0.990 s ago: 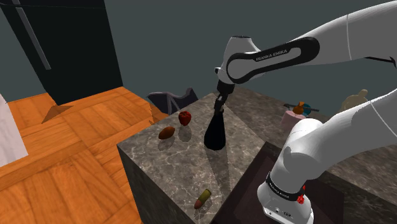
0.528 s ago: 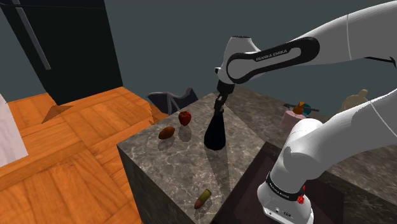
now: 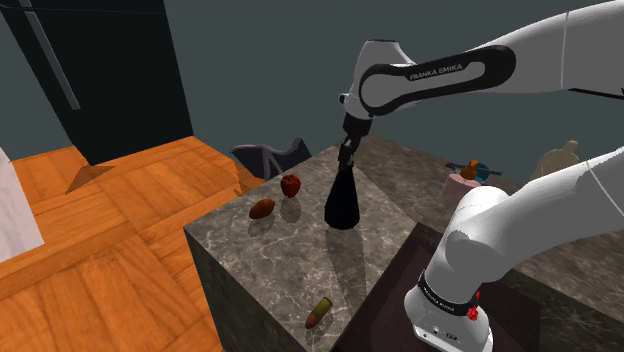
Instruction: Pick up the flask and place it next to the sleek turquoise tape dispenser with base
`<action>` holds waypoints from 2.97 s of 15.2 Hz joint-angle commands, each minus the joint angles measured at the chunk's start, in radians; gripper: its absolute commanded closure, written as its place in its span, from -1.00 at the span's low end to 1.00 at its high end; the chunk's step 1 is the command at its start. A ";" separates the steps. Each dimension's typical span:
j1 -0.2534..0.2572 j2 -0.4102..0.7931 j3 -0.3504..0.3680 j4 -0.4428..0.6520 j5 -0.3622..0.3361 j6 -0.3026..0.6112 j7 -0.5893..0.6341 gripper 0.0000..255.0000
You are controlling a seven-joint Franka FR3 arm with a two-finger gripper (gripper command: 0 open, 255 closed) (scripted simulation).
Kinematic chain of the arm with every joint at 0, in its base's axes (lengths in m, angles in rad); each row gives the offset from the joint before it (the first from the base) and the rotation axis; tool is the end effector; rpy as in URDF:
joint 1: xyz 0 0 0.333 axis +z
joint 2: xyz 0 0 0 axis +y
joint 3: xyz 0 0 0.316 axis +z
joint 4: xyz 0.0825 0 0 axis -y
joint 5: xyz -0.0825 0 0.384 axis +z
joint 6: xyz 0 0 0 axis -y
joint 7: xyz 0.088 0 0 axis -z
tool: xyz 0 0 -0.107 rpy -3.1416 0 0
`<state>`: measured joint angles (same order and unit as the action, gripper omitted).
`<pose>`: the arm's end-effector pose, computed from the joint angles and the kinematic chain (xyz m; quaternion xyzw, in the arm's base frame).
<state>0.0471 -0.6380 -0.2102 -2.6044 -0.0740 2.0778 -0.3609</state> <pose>0.3598 -0.0645 0.4624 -0.9895 -0.1317 -0.0567 0.0159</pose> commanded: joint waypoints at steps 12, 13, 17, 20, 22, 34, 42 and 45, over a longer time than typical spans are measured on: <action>0.006 -0.024 0.018 0.160 0.011 -0.182 0.008 1.00; 0.006 -0.024 0.019 0.174 0.011 -0.196 0.008 1.00; 0.008 -0.022 0.023 0.229 0.015 -0.249 0.010 1.00; 0.010 -0.018 0.026 0.272 0.017 -0.288 0.010 1.00; 0.011 -0.014 0.028 0.301 0.019 -0.313 0.011 1.00; 0.019 0.024 0.035 0.492 0.029 -0.466 0.013 1.00; 0.025 0.066 0.038 0.634 0.036 -0.567 0.013 1.00; 0.027 0.085 0.038 0.692 0.038 -0.606 0.013 1.00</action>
<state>0.0734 -0.5553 -0.1730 -1.9294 -0.0364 1.4851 -0.3484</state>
